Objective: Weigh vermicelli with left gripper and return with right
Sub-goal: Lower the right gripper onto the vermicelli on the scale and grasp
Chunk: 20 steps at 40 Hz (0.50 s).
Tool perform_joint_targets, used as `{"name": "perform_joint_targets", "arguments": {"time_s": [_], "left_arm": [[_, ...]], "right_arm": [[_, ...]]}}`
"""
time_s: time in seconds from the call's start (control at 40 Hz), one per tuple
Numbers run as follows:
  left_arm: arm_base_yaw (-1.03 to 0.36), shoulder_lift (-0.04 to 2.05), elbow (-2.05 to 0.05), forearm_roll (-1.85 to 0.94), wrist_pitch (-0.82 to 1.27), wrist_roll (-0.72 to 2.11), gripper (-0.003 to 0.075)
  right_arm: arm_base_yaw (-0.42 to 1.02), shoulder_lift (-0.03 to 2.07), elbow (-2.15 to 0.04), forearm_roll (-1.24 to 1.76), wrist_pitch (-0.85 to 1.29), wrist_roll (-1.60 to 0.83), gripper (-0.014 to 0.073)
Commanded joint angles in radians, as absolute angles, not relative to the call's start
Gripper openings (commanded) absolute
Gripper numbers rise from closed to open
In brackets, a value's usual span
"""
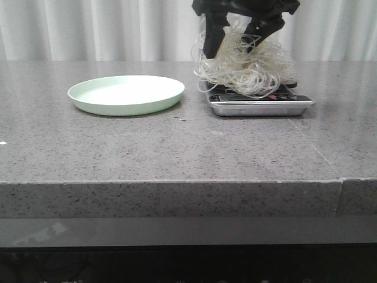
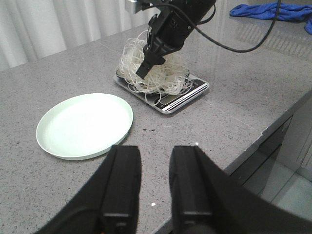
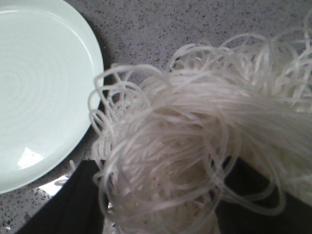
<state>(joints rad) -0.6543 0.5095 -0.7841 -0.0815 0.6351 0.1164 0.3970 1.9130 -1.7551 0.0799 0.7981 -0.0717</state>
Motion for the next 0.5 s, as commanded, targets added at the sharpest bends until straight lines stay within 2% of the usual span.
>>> {"name": "perform_joint_targets", "arguments": {"time_s": [0.0, 0.1, 0.175, 0.325, 0.474], "left_arm": [[-0.657, 0.514, -0.810, -0.095, 0.567, 0.109, 0.0245], [-0.657, 0.514, -0.810, -0.095, 0.567, 0.109, 0.0216], [-0.657, 0.514, -0.810, -0.095, 0.567, 0.109, 0.0191], [-0.657, 0.514, -0.810, -0.095, 0.567, 0.109, 0.0155], [-0.657, 0.514, -0.810, -0.095, 0.567, 0.109, 0.0154]], "right_arm": [[0.394, 1.864, -1.792, 0.070, 0.766, -0.080, 0.0379], [0.394, 1.864, -1.792, 0.070, 0.763, -0.080, 0.0239], [0.394, 1.864, -1.792, 0.070, 0.763, -0.080, 0.0171], [0.394, 1.863, -1.810, 0.070, 0.773, -0.080, 0.0165], [0.415, 1.861, -1.907, 0.072, 0.857, -0.080, 0.0165]]}}
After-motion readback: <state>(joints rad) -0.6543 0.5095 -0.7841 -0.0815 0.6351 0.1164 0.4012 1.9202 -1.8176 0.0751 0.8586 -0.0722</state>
